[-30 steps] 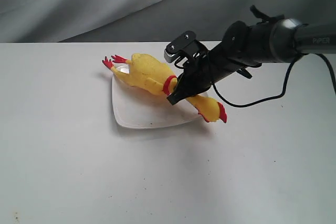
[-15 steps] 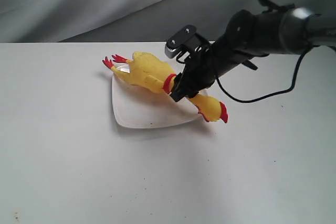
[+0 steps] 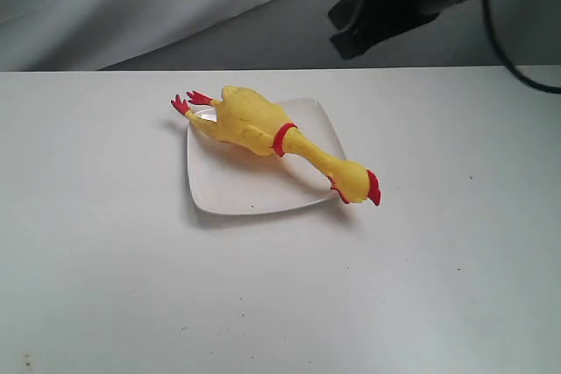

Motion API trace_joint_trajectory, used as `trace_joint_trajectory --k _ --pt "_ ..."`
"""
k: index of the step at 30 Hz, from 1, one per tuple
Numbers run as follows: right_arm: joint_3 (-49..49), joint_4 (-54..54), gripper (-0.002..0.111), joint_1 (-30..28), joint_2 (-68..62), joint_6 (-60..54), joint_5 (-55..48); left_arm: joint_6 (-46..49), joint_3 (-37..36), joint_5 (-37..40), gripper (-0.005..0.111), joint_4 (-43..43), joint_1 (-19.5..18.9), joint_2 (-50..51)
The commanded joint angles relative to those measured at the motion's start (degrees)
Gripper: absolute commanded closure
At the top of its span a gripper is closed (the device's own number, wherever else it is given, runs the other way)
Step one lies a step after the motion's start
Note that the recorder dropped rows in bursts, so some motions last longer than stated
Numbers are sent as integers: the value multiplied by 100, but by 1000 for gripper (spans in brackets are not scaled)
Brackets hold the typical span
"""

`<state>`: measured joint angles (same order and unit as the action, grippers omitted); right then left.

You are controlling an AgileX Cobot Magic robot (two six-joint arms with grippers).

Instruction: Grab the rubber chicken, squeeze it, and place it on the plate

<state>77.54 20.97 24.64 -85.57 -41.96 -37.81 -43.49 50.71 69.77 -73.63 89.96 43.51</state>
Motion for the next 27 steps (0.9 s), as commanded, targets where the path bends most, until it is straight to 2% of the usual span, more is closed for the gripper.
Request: trace_joint_trajectory --k 1,13,16,20,27 --pt "-790 103 108 -7 1127 42 708 4 13 19 107 8 25 -20" --pt "-3027 284 108 -7 4372 42 2607 16 13 19 107 22 60 -55" --pt "-3308 661 108 -7 5036 42 2648 16 13 19 107 11 -218 -83" --pt "-3615 1287 108 -7 5692 42 2637 5 13 19 107 11 -1033 -83" --pt "-3980 1298 108 -7 6384 42 2199 5 13 19 107 11 -3097 -83"
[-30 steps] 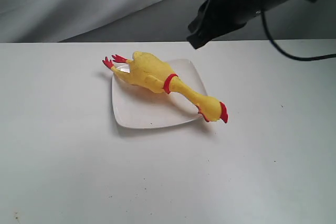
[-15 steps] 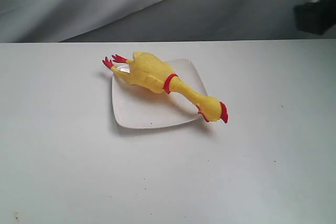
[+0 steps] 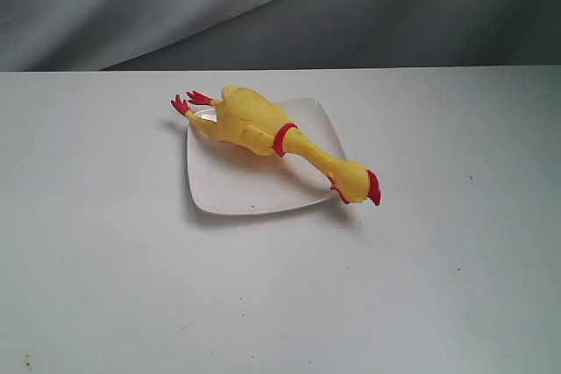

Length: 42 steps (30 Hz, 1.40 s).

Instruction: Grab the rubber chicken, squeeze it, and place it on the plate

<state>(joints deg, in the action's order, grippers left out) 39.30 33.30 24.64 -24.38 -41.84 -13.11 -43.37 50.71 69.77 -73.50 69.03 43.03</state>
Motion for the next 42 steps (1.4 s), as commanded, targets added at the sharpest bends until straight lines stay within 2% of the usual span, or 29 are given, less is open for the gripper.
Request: trace_joint_trajectory --k 1,10,18,21,25,35,42 --pt "-156 64 108 -7 292 29 -302 -7 13 19 107 -3 -1235 -34" --pt "-156 76 108 -7 340 29 -261 6 13 19 107 -3 -3518 -34" --pt "-156 76 108 -7 340 41 -261 6 13 19 107 -3 -5332 -342" --pt "-156 76 108 -7 340 41 -261 6 13 19 107 -3 -5822 -698" --pt "-156 61 108 -7 340 41 -261 6 13 19 107 -3 -6235 -1335" --pt "-156 72 108 -7 340 30 -261 18 13 19 107 -3 -6872 -2738" --pt "-156 72 108 -7 340 30 -261 18 13 19 107 -3 -6973 -3079"
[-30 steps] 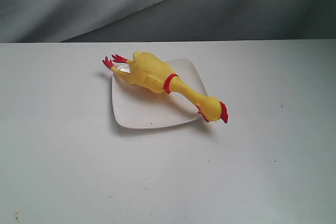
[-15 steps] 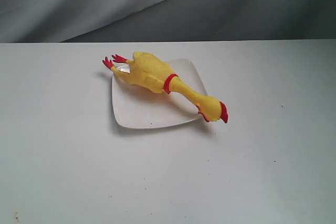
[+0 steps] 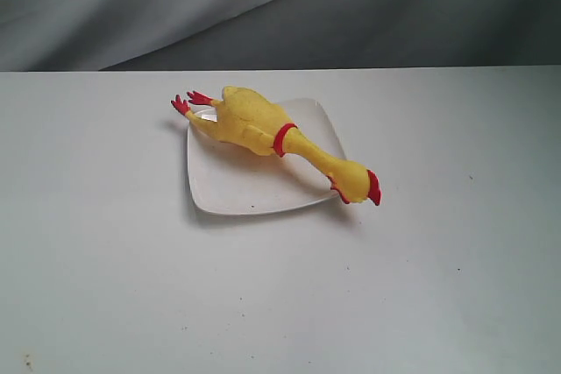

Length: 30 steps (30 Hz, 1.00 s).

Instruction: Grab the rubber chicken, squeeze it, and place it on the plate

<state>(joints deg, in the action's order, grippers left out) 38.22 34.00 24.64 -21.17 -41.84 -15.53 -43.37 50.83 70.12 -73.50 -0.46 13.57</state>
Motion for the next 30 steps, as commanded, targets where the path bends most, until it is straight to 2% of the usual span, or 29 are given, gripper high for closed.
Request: trace_joint_trajectory --k 1,6,9,11,13,16,19,22,30 --pt "-48 2 108 -7 18 30 -19 18 1 -15 107 -3 -25 -165" --pt "-48 2 108 -7 18 41 -19 18 1 -15 107 -68 -138 -312" --pt "-48 2 108 -7 18 41 -19 -402 11 -15 107 160 -319 -427" --pt "-48 2 108 -7 18 41 -19 -656 -1 -741 107 923 -409 -528" --pt "-48 2 108 -7 18 41 -19 -518 -121 -2109 107 1883 -421 -593" --pt "-48 2 108 -7 18 41 -19 300 -505 -4302 107 3477 -421 -609" --pt "-48 2 108 -7 18 41 -19 1193 -1038 -5584 107 5042 -421 -609" --pt "-48 2 108 -7 18 41 -19 1669 -1599 -5894 107 5934 -421 -609" --pt "-48 2 108 -7 18 41 -19 2124 -2973 -6027 107 6013 -421 -645"
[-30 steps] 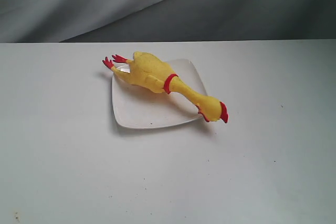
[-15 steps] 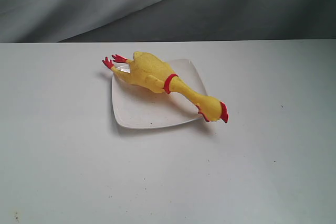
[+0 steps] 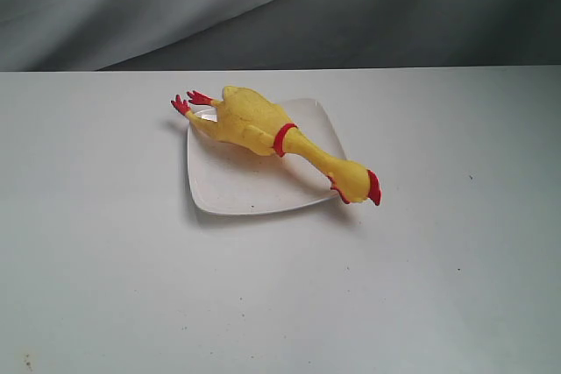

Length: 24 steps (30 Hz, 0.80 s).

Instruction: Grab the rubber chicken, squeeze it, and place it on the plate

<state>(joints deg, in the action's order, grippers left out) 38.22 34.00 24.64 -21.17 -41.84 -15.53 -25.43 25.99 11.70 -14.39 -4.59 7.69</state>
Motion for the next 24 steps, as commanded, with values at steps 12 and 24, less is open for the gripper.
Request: trace_joint_trajectory --k 12,24 --pt "-48 13 108 -7 18 41 -19 1112 -1336 -370 107 -155 -8 -385" --pt "-48 -1 108 -7 18 41 -19 1702 -1389 -397 107 -728 -8 -385"
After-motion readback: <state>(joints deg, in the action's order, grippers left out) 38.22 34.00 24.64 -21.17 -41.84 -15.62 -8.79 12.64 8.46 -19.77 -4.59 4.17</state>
